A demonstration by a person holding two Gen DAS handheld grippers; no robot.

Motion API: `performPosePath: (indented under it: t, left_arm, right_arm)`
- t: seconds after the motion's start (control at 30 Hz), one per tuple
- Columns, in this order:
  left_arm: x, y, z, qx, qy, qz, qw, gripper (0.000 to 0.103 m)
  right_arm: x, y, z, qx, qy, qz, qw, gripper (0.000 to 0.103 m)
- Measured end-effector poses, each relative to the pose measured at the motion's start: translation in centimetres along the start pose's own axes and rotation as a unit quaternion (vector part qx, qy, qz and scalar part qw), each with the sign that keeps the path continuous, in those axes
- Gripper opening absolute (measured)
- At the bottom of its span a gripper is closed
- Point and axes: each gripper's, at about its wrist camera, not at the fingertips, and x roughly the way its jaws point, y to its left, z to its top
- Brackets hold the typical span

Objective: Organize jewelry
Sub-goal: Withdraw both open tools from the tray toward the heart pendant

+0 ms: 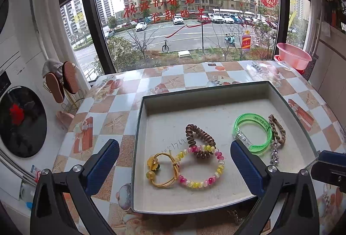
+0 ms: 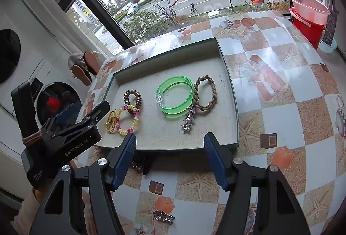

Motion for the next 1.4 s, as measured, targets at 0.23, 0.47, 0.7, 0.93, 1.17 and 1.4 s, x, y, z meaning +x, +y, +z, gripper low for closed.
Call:
performPosePath:
  t: [0.23,0.47,0.7,0.93,1.17,1.4]
  left_arm:
    - [-3.4,0.9,-1.8,-0.002,0.004,-0.010,0.9999,0.103]
    - [-6.9,2.1,-4.4,-0.008,0.000,-0.020,0.9998,0.103]
    - [-8.2,2.3,-8.1,-0.010,0.023,-0.032,0.9992,0.103]
    - [-8.1,2.2,-12.1,-0.013,0.064,-0.059,0.9962,0.103]
    - [-8.3,2.0,-13.3,-0.029,0.077,-0.069,0.9942,0.103]
    - [-7.0,2.4,-13.0,-0.051,0.092,-0.067,0.9923,0.103]
  right_arm:
    - [-1.6,0.4,-2.0,0.004,0.003,0.006,1.000,0.083]
    - [-3.2,1.3,-3.8,-0.009,-0.003,-0.001,1.000,0.103]
    - [-4.0,1.8,-6.4,-0.029,0.008,-0.030,0.999,0.103]
    - [-3.9,1.2,-9.2,-0.031,0.038,-0.042,0.998,0.103]
    - [-3.2,1.0,-10.7,-0.038,0.054,-0.062,0.996,0.103]
    - [-2.6,2.4,-11.7,-0.084,0.051,-0.090,0.991,0.103]
